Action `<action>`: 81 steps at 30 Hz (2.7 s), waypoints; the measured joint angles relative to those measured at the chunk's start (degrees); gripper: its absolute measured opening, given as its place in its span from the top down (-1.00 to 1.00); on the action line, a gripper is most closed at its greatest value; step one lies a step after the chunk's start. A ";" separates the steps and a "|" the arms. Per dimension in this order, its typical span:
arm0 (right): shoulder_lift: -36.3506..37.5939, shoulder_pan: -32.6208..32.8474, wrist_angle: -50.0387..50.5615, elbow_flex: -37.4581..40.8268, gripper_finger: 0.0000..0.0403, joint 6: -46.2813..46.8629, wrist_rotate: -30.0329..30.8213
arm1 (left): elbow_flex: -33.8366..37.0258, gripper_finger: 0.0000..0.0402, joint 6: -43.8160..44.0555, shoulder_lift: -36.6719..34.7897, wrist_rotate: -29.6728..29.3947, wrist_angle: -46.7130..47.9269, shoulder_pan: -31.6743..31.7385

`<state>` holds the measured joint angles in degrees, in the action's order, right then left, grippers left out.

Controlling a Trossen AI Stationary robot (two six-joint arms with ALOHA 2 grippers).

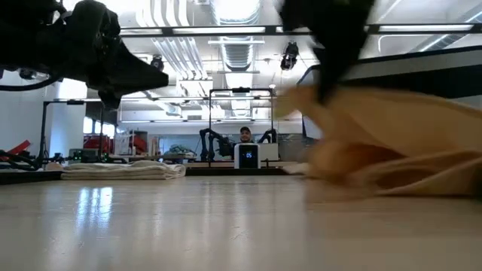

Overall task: Fold towel
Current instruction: Fold the yellow towel

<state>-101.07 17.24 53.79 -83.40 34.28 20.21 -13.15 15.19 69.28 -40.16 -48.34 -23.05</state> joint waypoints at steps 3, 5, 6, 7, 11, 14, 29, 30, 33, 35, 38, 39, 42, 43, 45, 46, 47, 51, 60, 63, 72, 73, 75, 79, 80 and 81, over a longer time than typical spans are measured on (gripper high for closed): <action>-0.45 -0.03 -4.44 -4.95 0.99 -4.29 1.38 | 0.00 0.63 -1.28 -0.01 0.04 -2.28 0.00; -0.91 -0.03 -5.16 -7.30 0.99 -5.37 3.28 | 0.00 0.55 -1.45 -0.01 0.10 -2.85 -0.14; -1.10 -0.03 -5.16 -8.12 0.99 -5.51 4.18 | 0.00 0.50 -1.58 -0.01 0.12 -2.92 -0.27; -1.22 -0.04 -5.18 -8.68 0.99 -5.65 4.68 | 0.00 0.45 -1.65 -0.01 0.12 -2.99 -0.43; -1.50 -0.29 -8.10 -9.32 0.99 -5.82 5.33 | 0.00 0.23 -1.61 -0.01 0.57 -3.25 -0.55; -1.51 -0.40 -11.19 -9.30 0.99 -6.64 5.33 | 0.00 0.07 -1.54 0.33 1.51 -3.59 -0.52; -1.52 -0.51 -20.32 -9.30 0.99 -12.42 5.81 | 0.00 -0.20 -10.75 12.62 5.22 -29.42 -0.48; -1.52 -0.53 -20.61 -9.30 0.99 -12.40 6.05 | 0.00 -0.19 -11.07 13.13 5.22 -30.34 -0.48; -1.51 -0.53 -21.62 -9.30 0.99 -12.50 6.86 | 0.00 -0.15 -11.70 13.96 5.28 -32.67 -0.48; -1.51 -0.67 -21.80 -9.30 0.99 -12.70 6.86 | 0.00 -0.13 -11.72 13.97 5.28 -32.70 -0.48; -1.52 -0.79 -21.85 -9.30 0.99 -12.83 6.94 | 0.00 -0.10 -11.71 13.80 5.27 -32.69 -0.48; -1.52 -0.88 -21.86 -9.30 0.99 -12.84 6.95 | 0.00 -0.09 -11.70 13.70 5.27 -32.71 -0.48; -1.81 -1.04 -22.08 -9.24 0.99 -12.83 7.02 | 0.00 -0.08 -11.70 13.50 5.28 -32.71 -0.48; -1.99 -1.05 -22.06 -9.23 0.99 -12.83 7.07 | 0.00 -0.08 -11.70 13.50 5.29 -32.72 -0.48; -2.59 -1.05 -22.07 -9.21 0.99 -12.83 7.79 | 0.00 -0.10 -11.62 13.50 5.66 -33.00 -0.48; -2.83 -1.05 -22.04 -9.21 0.99 -12.78 8.46 | 0.00 -0.11 -11.39 13.48 6.50 -33.18 -0.48; -3.02 -1.05 -21.94 -9.21 0.99 -12.63 8.64 | 0.00 -0.13 -11.17 13.48 7.05 -33.32 -0.48; -3.69 -1.05 -22.38 -9.20 0.99 -12.44 9.85 | -0.11 -0.21 -10.75 13.46 7.41 -33.62 -0.48; -3.73 -1.05 -21.67 -9.17 0.99 -13.07 9.96 | -2.05 -0.37 -9.61 13.46 12.44 -33.28 -0.37; -3.73 -1.03 -21.50 -9.17 0.99 -12.88 9.97 | -2.14 -0.39 -6.91 13.46 10.99 -32.18 0.31; -3.73 -0.22 -22.11 -9.17 0.99 -14.51 8.89 | -2.14 -0.09 -1.69 13.43 10.78 -28.76 2.94; -3.73 -0.24 -22.02 -9.17 0.99 -14.41 8.44 | -2.19 -0.01 -2.03 13.43 10.81 -28.84 2.93; -3.75 -0.27 -21.94 -9.17 0.99 -14.41 8.24 | -2.44 0.15 -2.27 13.43 11.23 -28.78 2.93; -3.77 -0.25 -21.95 -9.17 0.99 -14.38 8.14 | -3.25 0.57 -4.07 13.43 13.86 -27.73 2.93; -3.77 -0.24 -21.96 -9.17 0.99 -14.39 7.93 | -3.53 0.70 -4.56 13.43 14.05 -27.14 2.92; -3.77 -0.17 -21.95 -9.17 0.99 -14.38 7.77 | -3.83 0.83 -5.01 13.43 14.19 -26.56 2.91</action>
<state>-104.84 17.06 31.84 -92.58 19.90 27.98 -16.97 10.18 82.72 -25.97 -74.90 -20.14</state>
